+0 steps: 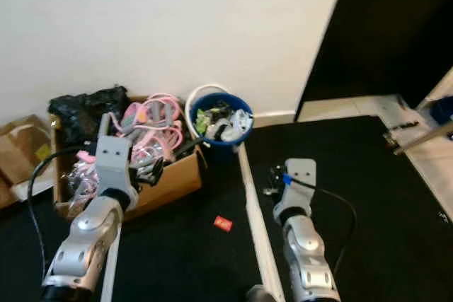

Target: Picking trash to rubbish bin

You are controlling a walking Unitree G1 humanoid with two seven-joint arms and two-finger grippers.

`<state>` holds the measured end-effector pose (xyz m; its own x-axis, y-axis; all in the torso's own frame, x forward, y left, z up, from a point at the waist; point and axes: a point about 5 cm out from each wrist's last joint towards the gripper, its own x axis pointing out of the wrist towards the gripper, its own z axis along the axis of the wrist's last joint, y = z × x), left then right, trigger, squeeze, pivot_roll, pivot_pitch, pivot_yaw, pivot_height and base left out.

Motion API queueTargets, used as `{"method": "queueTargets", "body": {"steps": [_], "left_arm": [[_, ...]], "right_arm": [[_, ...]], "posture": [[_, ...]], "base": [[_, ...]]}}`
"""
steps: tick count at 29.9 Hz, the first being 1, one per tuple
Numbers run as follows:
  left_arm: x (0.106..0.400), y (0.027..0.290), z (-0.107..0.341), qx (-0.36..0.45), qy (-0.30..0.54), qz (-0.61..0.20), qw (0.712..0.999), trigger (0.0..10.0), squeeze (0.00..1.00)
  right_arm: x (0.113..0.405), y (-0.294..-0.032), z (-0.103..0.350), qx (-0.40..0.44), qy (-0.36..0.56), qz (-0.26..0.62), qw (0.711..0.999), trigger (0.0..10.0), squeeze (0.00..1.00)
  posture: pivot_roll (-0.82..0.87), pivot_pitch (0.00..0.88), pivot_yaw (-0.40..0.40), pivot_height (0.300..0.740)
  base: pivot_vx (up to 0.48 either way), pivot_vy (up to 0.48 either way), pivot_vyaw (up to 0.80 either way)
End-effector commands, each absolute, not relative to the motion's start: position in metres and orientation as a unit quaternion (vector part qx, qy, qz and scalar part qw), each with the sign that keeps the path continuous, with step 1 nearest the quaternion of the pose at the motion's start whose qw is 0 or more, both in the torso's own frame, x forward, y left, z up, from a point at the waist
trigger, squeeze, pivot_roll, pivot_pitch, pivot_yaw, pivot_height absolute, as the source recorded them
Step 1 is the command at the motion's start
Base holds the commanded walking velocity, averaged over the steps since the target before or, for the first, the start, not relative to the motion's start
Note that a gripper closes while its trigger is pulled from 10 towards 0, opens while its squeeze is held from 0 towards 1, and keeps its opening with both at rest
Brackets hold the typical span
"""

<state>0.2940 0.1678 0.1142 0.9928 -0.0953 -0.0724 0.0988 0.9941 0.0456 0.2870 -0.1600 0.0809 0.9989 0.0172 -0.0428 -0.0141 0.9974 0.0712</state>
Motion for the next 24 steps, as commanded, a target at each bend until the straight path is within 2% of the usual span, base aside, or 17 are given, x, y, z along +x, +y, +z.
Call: {"method": "queueTargets", "body": {"steps": [1,24], "left_arm": [[0.2908,0.1703,0.108,0.026,0.047,-0.048,0.997,10.0,0.0],[0.2925,0.1749,0.1081,0.011,0.049,-0.028,0.998,10.0,0.0]], "right_arm": [[0.2828,-0.1589,0.0742,0.041,0.036,0.005,0.998,10.0,0.0],[0.2838,-0.1573,0.0746,0.043,0.035,0.009,0.998,10.0,0.0]], "posture": [[0.04,0.142,0.013,0.74],[0.03,0.14,0.016,0.74]], "base": [[0.0,0.0,-0.8],[0.0,0.0,-0.8]]}}
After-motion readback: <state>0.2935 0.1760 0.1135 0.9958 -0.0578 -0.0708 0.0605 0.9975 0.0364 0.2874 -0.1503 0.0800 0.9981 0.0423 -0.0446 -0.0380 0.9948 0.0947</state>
